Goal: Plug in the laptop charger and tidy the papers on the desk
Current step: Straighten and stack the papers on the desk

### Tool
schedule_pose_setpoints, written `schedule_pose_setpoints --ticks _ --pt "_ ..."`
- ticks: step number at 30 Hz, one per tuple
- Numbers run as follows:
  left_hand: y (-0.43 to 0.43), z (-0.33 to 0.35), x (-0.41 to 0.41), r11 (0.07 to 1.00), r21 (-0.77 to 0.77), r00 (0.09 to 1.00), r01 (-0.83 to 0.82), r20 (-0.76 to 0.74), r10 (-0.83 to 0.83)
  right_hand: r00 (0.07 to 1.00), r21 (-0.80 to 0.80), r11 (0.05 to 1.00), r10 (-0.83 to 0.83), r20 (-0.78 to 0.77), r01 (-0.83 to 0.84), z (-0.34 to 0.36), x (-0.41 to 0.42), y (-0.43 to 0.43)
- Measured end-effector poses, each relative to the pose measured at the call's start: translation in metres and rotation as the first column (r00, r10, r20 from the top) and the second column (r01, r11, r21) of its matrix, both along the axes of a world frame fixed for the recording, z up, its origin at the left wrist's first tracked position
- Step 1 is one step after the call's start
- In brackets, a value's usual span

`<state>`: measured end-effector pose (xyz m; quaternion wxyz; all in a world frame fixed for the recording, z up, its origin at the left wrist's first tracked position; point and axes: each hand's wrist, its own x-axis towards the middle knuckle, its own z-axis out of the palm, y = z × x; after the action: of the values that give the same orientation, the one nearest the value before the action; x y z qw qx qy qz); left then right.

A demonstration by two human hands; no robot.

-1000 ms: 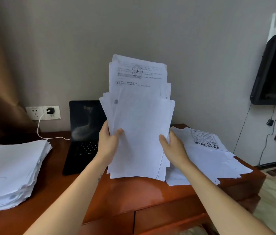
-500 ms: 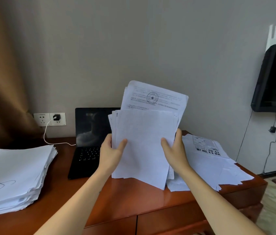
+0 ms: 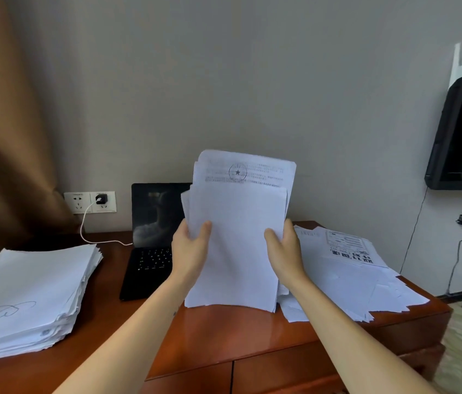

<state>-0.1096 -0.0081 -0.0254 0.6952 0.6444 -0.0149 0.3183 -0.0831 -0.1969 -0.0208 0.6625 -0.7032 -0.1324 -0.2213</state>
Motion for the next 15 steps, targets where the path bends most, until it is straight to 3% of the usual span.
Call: schedule_pose_setpoints --ticks 11,15 --pt "0.003 0.012 -0.003 1.0 -0.001 0.998 0.0 0.062 0.0 0.999 -0.015 1.0 -0.013 0.036 0.014 0.003 -0.004 0.009" --pt "0.004 0.009 -0.003 0.999 -0.041 1.0 0.012 0.0 -0.012 0.997 0.002 1.0 0.002 -0.081 -0.002 -0.004 -0.001 0.006"
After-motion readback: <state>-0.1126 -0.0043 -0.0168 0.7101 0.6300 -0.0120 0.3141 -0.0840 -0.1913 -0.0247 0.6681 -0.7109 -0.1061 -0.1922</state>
